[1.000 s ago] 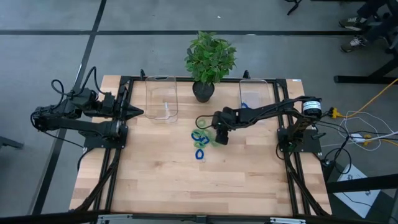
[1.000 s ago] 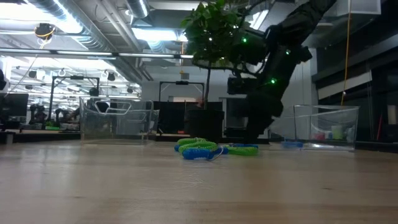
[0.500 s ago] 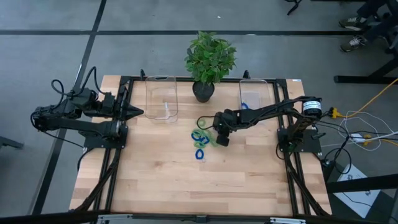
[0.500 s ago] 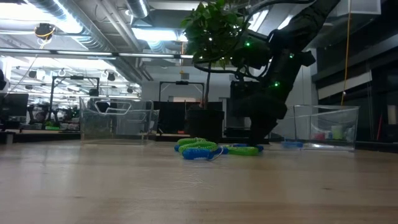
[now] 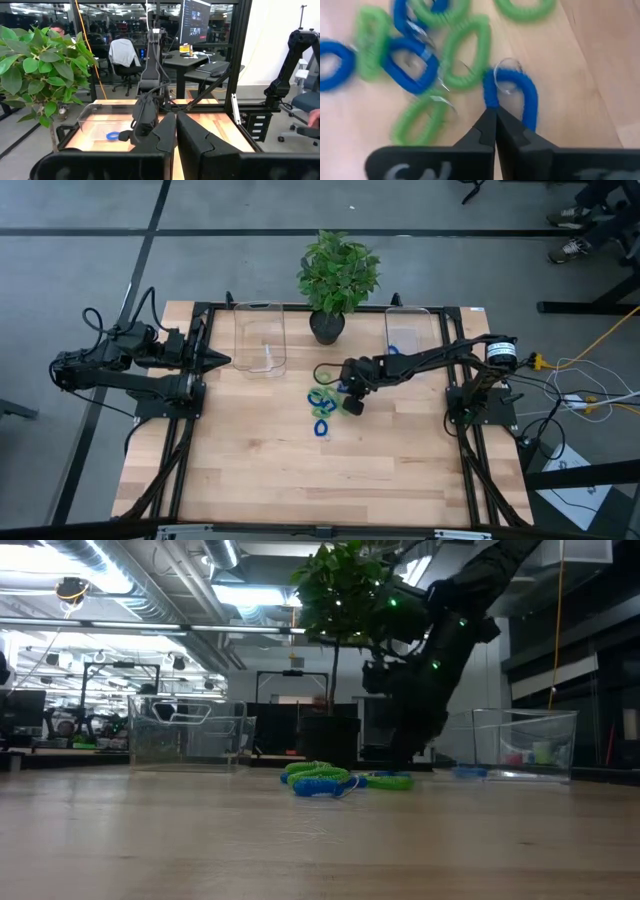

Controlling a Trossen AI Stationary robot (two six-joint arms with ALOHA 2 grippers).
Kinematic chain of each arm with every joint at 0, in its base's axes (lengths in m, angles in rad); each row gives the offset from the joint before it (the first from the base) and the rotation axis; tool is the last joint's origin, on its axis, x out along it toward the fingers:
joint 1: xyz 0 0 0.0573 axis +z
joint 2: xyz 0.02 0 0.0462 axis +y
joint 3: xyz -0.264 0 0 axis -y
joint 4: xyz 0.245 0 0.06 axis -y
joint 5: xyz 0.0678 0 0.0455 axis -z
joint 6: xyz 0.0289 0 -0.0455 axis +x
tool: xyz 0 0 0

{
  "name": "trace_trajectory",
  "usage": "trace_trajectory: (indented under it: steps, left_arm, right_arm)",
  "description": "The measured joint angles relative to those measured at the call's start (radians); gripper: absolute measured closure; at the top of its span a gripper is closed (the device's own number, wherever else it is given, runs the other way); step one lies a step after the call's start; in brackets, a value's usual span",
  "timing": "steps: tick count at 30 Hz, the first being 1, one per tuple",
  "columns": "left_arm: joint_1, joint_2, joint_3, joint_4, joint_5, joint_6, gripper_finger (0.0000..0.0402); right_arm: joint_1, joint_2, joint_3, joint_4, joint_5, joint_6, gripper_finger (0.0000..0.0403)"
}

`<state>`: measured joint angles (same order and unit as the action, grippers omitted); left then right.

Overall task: Sort spring keychains
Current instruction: Put the blue spring keychain into the right transparent bin

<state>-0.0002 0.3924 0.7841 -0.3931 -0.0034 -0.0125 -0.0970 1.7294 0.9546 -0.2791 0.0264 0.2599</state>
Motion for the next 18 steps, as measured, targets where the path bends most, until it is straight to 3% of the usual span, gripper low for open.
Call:
trace_trajectory:
  steps: [7,13,18]
  left_arm:
    - [0.0,0.0,0.0,0.0,0.0,0.0,0.0393]
    - [0.0,0.0,0.0,0.0,0.0,0.0,0.0389]
    - [0.0,0.0,0.0,0.0,0.0,0.0,0.0393]
  right_arm:
    - [-0.002,-0.002,0.17,-0.163,-0.029,-0.016,0.0401]
    - [-0.003,-0.005,0.323,-0.324,0.015,-0.092,0.04]
    - [-0.003,-0.006,0.342,-0.348,0.026,-0.079,0.0383]
